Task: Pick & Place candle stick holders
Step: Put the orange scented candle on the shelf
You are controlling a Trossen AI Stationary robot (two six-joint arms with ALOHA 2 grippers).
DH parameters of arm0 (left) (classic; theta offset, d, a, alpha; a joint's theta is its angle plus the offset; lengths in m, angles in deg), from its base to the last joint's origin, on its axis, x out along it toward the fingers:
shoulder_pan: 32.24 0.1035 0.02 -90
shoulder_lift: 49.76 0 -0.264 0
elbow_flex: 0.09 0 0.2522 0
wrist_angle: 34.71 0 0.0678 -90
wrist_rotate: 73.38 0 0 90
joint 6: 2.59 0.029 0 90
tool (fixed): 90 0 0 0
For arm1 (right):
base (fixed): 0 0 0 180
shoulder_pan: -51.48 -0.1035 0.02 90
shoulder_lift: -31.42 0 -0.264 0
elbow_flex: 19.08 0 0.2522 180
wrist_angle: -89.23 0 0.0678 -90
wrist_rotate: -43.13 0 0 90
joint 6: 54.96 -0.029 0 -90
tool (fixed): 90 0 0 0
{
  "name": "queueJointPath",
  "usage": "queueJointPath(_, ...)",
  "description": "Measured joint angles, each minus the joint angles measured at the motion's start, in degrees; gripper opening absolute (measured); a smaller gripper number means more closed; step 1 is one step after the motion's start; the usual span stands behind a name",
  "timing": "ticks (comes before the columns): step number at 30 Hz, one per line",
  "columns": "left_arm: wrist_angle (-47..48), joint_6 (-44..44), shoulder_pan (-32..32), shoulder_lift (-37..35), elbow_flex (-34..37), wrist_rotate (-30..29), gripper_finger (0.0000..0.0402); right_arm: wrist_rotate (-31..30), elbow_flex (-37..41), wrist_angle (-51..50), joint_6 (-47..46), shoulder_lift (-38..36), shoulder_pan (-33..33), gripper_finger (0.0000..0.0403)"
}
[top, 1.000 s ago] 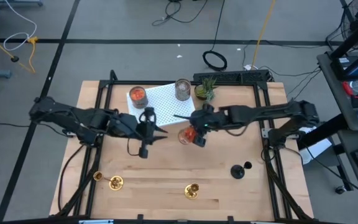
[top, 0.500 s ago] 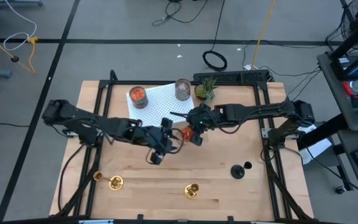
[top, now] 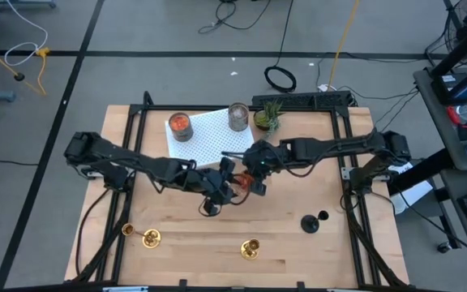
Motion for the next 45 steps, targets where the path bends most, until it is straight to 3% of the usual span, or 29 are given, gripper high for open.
queueJointPath(9,-0.08,-0.14,1.71,-0.05,0.0,7.21,0.0198,2.84,0.07,3.48,1.95,0.0,-1.18,0.0003)
queueJointPath(14,0.04,1.31,1.54,-0.05,0.0,7.25,0.0192,3.11,0.07,3.47,2.26,0.0,-0.8,0.0004)
queueJointPath(21,1.41,3.91,1.78,-0.05,0.0,7.49,0.0123,3.15,0.07,2.87,3.55,0.0,-0.78,0.0004)
queueJointPath(25,1.67,5.89,1.75,-0.06,-0.02,9.42,0.0083,6.33,0.07,3.91,6.86,0.02,-0.59,0.0004)
queueJointPath(30,1.94,6.54,1.8,-0.11,-0.07,9.71,0.0053,6.8,0.11,4.49,7.09,0.02,-0.54,0.0004)
queueJointPath(45,4.3,0.7,1.97,-0.06,0.07,8.92,0.0046,7.87,4.74,4.82,1.69,-0.02,-0.38,0.0001)
